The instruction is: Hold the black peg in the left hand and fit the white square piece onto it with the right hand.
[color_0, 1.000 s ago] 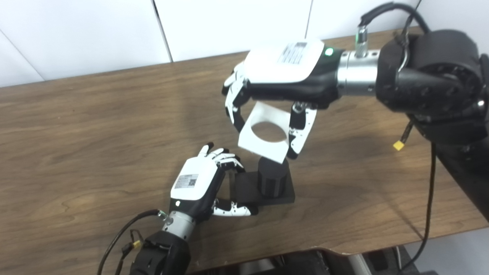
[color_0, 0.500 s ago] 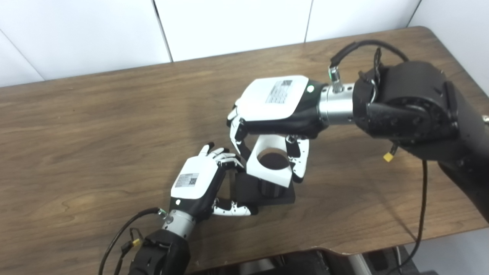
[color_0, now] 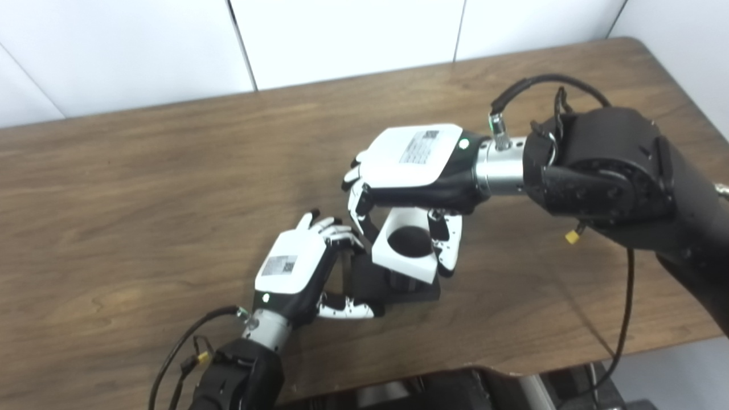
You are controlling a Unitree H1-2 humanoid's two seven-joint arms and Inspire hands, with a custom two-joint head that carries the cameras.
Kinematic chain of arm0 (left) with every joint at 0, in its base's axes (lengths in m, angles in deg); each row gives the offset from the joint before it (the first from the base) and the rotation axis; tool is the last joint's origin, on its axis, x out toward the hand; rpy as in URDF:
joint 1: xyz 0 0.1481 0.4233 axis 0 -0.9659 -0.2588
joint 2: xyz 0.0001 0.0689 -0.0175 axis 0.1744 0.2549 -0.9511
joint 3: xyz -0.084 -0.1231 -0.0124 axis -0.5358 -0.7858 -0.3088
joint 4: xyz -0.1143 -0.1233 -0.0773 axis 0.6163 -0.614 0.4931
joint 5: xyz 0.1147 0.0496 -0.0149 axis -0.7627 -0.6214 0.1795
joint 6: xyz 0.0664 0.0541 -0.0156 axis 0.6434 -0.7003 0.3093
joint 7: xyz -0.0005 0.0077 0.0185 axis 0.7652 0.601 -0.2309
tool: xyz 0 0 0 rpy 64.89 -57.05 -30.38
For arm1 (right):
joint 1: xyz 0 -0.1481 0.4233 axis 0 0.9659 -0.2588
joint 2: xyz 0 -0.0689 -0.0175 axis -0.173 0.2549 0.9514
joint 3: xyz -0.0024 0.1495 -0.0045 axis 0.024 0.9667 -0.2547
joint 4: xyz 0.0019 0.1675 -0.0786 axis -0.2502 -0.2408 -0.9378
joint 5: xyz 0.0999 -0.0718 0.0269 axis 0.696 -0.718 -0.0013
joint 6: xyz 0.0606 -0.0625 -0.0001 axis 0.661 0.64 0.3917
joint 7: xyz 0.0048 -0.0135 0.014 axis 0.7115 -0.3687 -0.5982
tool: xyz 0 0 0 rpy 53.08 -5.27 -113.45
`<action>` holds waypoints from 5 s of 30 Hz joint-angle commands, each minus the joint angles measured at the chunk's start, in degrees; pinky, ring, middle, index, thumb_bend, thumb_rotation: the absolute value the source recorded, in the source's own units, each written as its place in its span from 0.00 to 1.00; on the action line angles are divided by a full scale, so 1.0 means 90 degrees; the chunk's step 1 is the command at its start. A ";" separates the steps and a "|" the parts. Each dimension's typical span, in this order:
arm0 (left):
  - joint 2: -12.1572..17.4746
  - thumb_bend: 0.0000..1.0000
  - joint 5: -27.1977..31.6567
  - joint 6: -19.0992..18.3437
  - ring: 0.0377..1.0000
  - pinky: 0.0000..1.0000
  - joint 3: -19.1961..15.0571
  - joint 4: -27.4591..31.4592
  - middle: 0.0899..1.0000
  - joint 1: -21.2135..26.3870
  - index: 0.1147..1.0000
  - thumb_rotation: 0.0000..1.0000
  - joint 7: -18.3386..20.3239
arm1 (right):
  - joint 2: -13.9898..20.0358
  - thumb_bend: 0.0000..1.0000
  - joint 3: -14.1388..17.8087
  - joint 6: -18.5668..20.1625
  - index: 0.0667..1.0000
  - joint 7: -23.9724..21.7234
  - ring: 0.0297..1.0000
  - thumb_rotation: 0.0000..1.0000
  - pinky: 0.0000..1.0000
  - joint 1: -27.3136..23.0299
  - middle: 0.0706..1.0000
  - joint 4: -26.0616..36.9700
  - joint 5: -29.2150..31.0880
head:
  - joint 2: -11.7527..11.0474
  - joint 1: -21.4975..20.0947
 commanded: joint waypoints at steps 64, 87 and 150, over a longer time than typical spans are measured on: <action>-0.0114 0.51 -0.0160 -0.0030 0.89 1.00 -0.0021 0.0153 0.77 0.0057 0.42 0.06 0.0218 | -0.0284 0.53 0.0809 -0.1239 0.45 0.0454 0.88 0.14 0.84 0.0910 0.74 -0.0779 -0.0517 | 0.0094 -0.0017; -0.0147 0.51 -0.0215 -0.0040 0.89 1.00 -0.0008 0.0145 0.77 0.0071 0.42 0.06 0.0258 | -0.0340 0.97 0.0894 -0.1221 0.55 0.0480 0.88 0.24 0.85 0.1020 0.74 -0.0798 -0.0518 | 0.0121 0.0040; 0.0124 1.00 -0.0336 -0.0289 0.97 1.00 -0.0491 0.0416 0.95 0.0262 0.98 0.58 0.1047 | -0.0355 1.00 0.1089 -0.0901 0.90 -0.0102 1.00 0.53 1.00 0.0630 0.99 -0.0853 -0.1103 | -0.0021 0.0260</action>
